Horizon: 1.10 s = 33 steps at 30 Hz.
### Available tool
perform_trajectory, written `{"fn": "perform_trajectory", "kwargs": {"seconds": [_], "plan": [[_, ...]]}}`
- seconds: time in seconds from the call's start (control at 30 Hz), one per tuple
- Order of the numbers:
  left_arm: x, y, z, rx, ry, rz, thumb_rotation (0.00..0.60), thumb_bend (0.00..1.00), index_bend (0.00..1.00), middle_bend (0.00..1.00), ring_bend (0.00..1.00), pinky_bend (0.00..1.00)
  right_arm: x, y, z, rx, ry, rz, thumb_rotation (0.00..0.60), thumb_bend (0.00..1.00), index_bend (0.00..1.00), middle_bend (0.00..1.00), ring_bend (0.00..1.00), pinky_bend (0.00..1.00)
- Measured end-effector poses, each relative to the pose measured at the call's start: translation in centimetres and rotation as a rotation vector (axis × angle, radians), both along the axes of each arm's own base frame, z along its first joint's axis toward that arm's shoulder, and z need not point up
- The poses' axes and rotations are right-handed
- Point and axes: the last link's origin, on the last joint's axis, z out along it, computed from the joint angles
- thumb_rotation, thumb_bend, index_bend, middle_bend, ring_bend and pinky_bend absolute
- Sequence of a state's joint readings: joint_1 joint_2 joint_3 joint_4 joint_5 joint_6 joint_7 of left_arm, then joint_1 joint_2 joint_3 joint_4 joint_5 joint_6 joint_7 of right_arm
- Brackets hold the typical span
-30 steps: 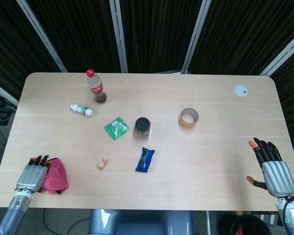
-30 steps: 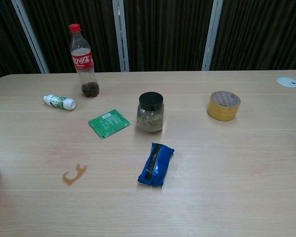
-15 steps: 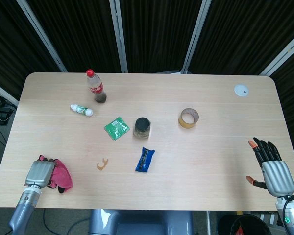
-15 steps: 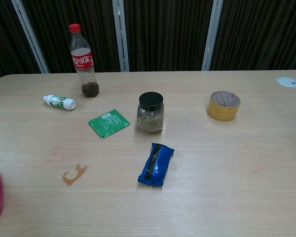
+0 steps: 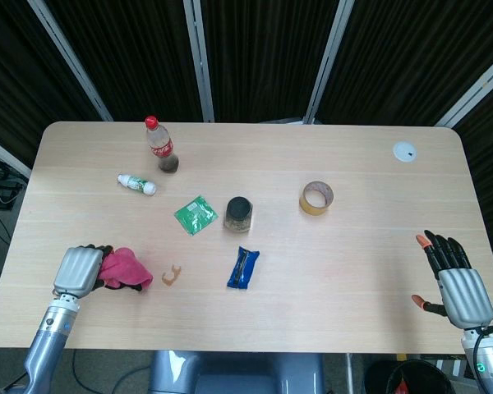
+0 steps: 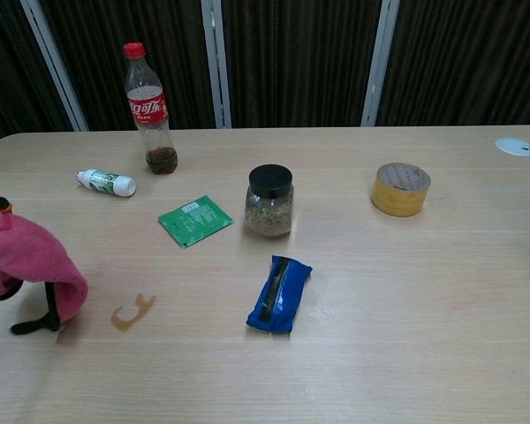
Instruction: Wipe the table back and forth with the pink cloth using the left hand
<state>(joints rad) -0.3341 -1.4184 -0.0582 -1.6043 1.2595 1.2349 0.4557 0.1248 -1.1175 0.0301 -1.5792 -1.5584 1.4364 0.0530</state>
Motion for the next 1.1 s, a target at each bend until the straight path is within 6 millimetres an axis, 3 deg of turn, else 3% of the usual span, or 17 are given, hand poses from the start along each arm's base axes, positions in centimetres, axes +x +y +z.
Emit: {"fn": "perform_trajectory", "kwargs": {"seconds": [0.27, 0.6, 1.1], "plan": [[3.6, 1.6, -0.5, -0.012, -0.027, -0.099, 0.600, 0.70, 0.83, 0.59, 0.50, 0.57, 0.0, 0.0, -0.1, 0.002, 0.000, -0.005, 0.600, 0.00, 0.00, 0.00, 0.00, 0.00], [7.0, 1.2, -5.0, -0.116, -0.016, -0.134, 0.600, 0.70, 0.83, 0.59, 0.50, 0.57, -0.1, -0.1, -0.1, 0.007, -0.008, -0.011, 0.600, 0.00, 0.00, 0.00, 0.00, 0.00], [7.6, -0.1, -10.8, -0.232, 0.031, -0.103, 0.600, 0.70, 0.83, 0.58, 0.50, 0.57, -0.2, -0.3, -0.2, 0.019, -0.026, -0.025, 0.600, 0.00, 0.00, 0.00, 0.00, 0.00]]}}
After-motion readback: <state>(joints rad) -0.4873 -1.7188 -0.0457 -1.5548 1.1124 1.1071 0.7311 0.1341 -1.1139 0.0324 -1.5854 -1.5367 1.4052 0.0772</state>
